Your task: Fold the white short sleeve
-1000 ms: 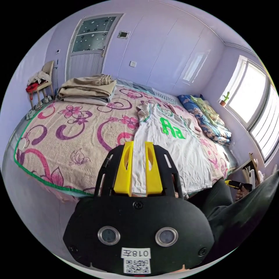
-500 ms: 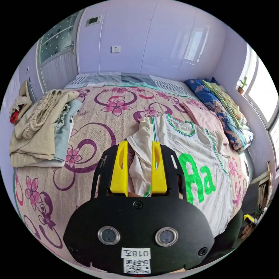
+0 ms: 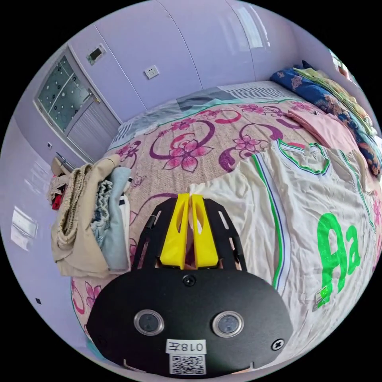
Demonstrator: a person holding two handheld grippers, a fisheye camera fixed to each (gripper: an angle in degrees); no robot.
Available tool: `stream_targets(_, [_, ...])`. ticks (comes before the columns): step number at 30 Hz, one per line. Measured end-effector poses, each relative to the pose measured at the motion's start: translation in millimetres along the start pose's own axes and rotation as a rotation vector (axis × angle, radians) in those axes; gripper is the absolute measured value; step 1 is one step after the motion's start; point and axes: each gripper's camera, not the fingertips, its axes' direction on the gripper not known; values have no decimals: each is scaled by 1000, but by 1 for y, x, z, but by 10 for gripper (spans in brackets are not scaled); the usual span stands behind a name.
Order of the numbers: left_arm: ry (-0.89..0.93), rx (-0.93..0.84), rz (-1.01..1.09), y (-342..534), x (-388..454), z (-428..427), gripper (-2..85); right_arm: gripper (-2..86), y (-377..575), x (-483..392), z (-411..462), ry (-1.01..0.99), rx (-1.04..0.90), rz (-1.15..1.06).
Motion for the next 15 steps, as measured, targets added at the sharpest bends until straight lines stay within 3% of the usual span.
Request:
stream_targets(7, [-129,-259,-108,-4,-53,39,54,0,-24,-21,0,-24,44,-29])
stream_targets(10, [-25,-151,-232,11,-73,9,81,6,-51,-38,-1,-18,119,-133])
stream_targets(15, [-67,11,-239,28,-67,-65,111,36,-120,-76,15,64,267,-409])
